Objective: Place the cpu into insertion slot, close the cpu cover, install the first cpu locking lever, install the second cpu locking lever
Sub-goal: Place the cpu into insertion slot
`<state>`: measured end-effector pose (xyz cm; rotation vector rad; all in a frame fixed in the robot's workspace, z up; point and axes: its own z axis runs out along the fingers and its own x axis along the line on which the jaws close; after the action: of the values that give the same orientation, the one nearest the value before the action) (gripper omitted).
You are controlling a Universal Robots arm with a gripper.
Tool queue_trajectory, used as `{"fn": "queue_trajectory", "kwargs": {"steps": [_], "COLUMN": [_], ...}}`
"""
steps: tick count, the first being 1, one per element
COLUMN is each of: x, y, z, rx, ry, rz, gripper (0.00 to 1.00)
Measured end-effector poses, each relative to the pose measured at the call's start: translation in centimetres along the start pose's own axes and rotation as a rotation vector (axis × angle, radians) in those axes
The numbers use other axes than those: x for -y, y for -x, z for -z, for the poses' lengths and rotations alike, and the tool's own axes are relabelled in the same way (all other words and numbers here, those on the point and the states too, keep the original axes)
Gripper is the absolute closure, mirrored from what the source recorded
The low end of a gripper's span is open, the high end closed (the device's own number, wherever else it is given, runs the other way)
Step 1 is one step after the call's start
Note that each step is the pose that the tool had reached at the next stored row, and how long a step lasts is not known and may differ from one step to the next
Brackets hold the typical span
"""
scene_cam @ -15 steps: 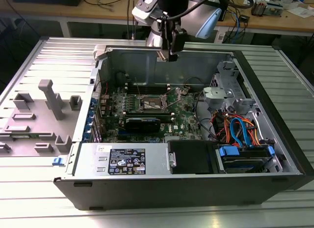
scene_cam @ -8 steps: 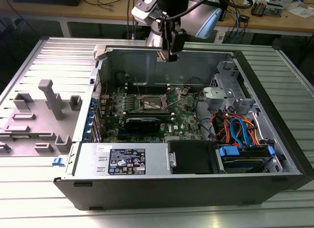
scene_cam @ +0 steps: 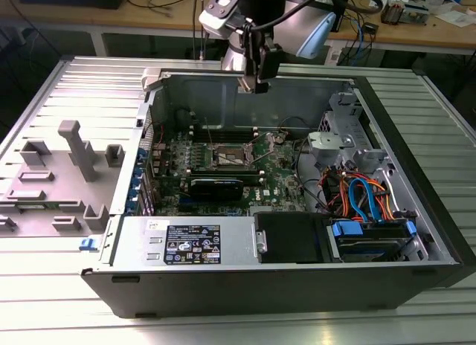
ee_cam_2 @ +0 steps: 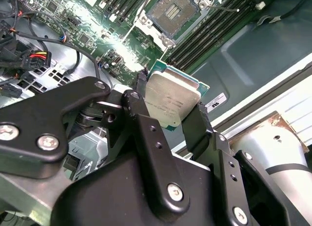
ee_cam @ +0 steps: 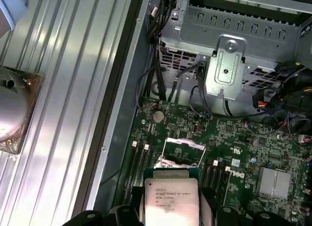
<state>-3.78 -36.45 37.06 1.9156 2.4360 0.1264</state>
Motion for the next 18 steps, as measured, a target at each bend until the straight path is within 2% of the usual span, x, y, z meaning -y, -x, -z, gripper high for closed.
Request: {"fn": "queue_trajectory", "kwargs": {"steps": [4,11,13,16,18], "x": [0.07,0.12,0.18,0.23,0.23], "y": [0.01,0.03,0.04,0.05,0.05], "z": [-0.51,-1.17,-1.79,-2.35,-2.45], "rx": [-0.004,0.0051,0.0095,0.015,0.0169], "ry": [-0.0224,-0.02,-0.0189,-0.0174,-0.017], "rz": [-0.015,-0.133,-0.187,-0.258,-0.281], "gripper": [0.46,0.46,0.46,0.46,0.46]}}
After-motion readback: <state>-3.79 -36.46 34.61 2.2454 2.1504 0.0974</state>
